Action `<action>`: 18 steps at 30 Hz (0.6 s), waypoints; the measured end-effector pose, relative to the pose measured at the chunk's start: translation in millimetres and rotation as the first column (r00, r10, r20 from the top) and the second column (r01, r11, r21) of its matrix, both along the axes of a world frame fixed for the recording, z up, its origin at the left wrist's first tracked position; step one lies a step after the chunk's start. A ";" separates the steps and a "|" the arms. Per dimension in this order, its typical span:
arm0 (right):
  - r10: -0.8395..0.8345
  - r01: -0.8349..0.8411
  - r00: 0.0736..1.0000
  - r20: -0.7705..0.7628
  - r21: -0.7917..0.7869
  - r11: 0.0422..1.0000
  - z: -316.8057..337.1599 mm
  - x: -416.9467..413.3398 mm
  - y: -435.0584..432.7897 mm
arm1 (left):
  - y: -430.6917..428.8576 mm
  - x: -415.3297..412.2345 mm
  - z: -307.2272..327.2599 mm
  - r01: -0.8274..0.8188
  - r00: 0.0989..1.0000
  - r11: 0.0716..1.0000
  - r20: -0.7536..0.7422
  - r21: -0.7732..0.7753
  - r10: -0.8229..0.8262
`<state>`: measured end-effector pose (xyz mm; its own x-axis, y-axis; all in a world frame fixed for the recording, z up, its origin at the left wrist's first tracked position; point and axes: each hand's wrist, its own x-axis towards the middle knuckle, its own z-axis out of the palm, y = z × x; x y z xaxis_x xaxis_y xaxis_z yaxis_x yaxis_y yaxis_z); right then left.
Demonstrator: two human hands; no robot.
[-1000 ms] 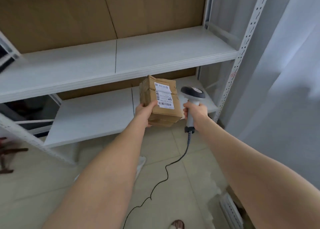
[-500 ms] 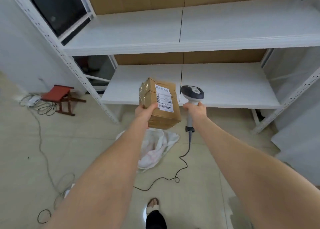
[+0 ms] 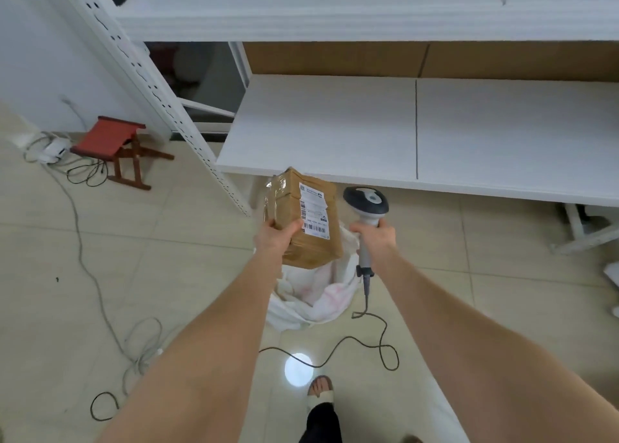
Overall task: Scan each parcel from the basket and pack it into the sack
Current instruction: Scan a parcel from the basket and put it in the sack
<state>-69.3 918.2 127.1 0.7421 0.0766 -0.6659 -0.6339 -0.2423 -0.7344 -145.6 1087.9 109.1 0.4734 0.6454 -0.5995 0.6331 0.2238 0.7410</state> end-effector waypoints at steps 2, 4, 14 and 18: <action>0.010 -0.010 1.000 -0.004 -0.032 0.999 -33.8 8.6 16.9 | 18.0 6.2 -37.8 -0.002 0.999 1.000 -0.040 0.005 0.003; 0.011 -0.011 1.000 -0.014 -0.055 0.998 -70.7 17.1 28.0 | 27.6 9.5 -80.9 -0.012 0.997 1.000 -0.070 -0.002 0.012; 0.029 -0.035 0.998 -0.057 -0.109 0.993 -306.6 56.4 53.5 | 38.0 35.5 -329.6 0.054 0.978 0.998 -0.198 -0.043 -0.061; 0.045 -0.050 0.997 -0.060 -0.080 0.996 -391.4 70.1 61.2 | 39.0 49.0 -417.7 0.097 0.964 0.994 -0.244 -0.042 -0.104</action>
<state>0.8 979.4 -264.2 0.6991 0.0550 -0.7129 -0.6610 -0.3303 -0.6737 -96.6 1126.9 -308.6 0.3712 0.5821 -0.7235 0.8150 0.1691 0.5542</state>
